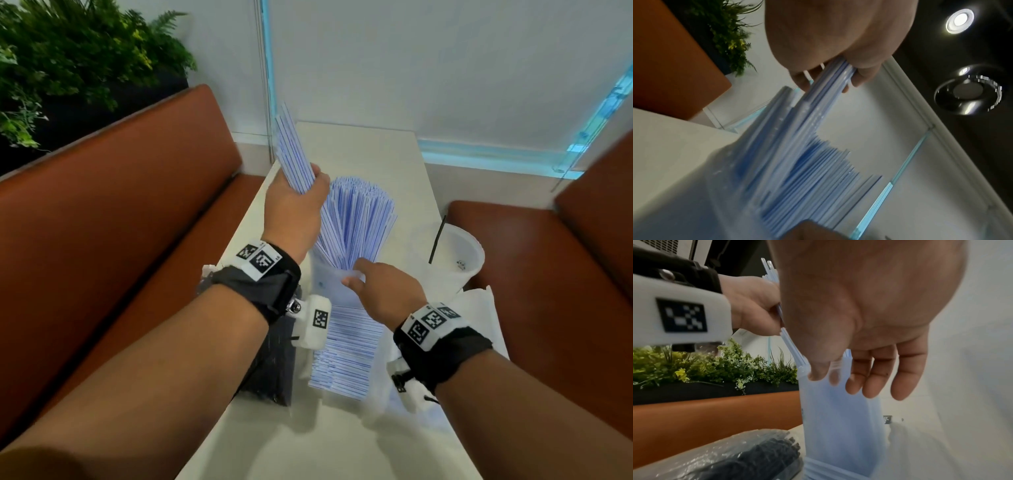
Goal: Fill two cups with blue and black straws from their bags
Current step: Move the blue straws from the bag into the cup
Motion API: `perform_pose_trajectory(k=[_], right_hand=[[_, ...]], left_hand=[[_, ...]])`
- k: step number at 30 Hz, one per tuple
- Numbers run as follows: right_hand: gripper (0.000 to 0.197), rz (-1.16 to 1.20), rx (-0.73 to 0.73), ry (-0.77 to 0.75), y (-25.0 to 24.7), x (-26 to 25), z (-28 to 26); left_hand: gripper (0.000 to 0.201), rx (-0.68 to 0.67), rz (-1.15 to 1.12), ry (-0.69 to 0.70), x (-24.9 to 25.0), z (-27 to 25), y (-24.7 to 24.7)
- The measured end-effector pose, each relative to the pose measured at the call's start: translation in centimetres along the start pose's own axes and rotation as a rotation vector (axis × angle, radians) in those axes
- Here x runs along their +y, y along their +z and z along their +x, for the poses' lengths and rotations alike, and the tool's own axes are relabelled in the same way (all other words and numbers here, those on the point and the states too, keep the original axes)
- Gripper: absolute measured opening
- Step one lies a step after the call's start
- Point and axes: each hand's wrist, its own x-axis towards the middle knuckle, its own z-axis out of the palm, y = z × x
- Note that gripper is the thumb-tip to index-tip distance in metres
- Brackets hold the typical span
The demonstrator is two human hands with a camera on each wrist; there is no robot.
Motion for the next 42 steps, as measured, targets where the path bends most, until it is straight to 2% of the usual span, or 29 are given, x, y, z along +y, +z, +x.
perform_pose_trajectory(k=[2, 5, 7, 9, 11, 14, 16, 17, 18, 20, 21, 22, 25, 26, 29, 30, 32, 34, 36, 38, 42], right_hand=[[0.033, -0.010, 0.010, -0.013, 0.4, 0.3, 0.0], [0.034, -0.024, 0.028, -0.026, 0.9, 0.7, 0.0], [0.035, -0.025, 0.027, -0.026, 1.0, 0.7, 0.0], [0.034, -0.034, 0.018, -0.019, 1.1, 0.7, 0.1], [0.033, -0.048, 0.015, 0.000, 1.1, 0.7, 0.1], [0.031, -0.068, 0.017, 0.004, 1.2, 0.6, 0.2], [0.030, -0.064, 0.009, 0.002, 1.3, 0.7, 0.2], [0.030, -0.060, 0.003, 0.003, 1.3, 0.7, 0.2], [0.031, -0.059, -0.004, 0.008, 1.3, 0.7, 0.2], [0.035, -0.063, -0.012, 0.021, 1.3, 0.6, 0.3], [0.037, -0.067, -0.014, 0.026, 1.3, 0.5, 0.3], [0.039, -0.069, -0.014, 0.029, 1.3, 0.5, 0.3], [0.039, -0.063, 0.001, 0.028, 1.2, 0.5, 0.2], [0.038, -0.059, 0.002, 0.030, 1.2, 0.5, 0.2], [0.036, -0.057, -0.013, 0.037, 1.2, 0.5, 0.2], [0.036, -0.056, -0.015, 0.037, 1.2, 0.5, 0.2], [0.035, -0.047, -0.002, 0.031, 1.4, 0.6, 0.2], [0.032, -0.023, 0.006, 0.037, 1.5, 0.6, 0.2], [0.033, -0.012, -0.005, 0.053, 1.6, 0.6, 0.4], [0.037, -0.024, -0.015, 0.048, 1.6, 0.5, 0.5], [0.046, -0.056, -0.020, 0.021, 1.3, 0.5, 0.3]], left_hand=[[0.008, -0.024, 0.139, -0.014, -1.0, -0.1, -0.1], [0.019, -0.120, 0.283, -0.055, -2.2, -0.7, 0.1], [0.037, -0.212, 0.304, -0.142, -2.7, -0.8, -0.1], [0.071, -0.283, 0.316, -0.200, -2.9, -0.2, -0.4], [0.098, -0.288, 0.337, -0.144, -2.6, 0.5, -0.7], [0.115, -0.205, 0.336, 0.023, -1.4, 1.7, -0.6], [0.112, -0.181, 0.359, 0.125, -0.9, 2.3, -0.3], [0.106, -0.215, 0.420, 0.178, -0.8, 2.4, -0.1], [0.098, -0.294, 0.535, 0.221, -0.9, 2.4, 0.1], [0.086, -0.536, 0.856, 0.264, -1.5, 1.7, 0.6], [0.082, -0.620, 0.950, 0.271, -1.9, 1.5, 0.6], [0.079, -0.648, 0.969, 0.270, -2.0, 1.4, 0.5], [0.081, -0.535, 0.791, 0.293, -1.5, 1.5, -0.3], [0.085, -0.541, 0.784, 0.298, -1.5, 1.4, -0.6], [0.089, -0.686, 0.935, 0.325, -2.1, 0.4, -1.5], [0.086, -0.663, 0.916, 0.345, -2.4, 0.2, -2.0], [0.084, -0.506, 0.761, 0.394, -2.7, 0.0, -2.8], [0.096, -0.389, 0.640, 0.365, -3.2, -0.7, -3.1], [0.116, -0.440, 0.635, 0.252, -3.9, -1.9, -2.8], [0.126, -0.498, 0.664, 0.179, -4.5, -2.7, -1.9], [0.126, -0.528, 0.657, 0.206, -4.1, -1.3, 1.1]])
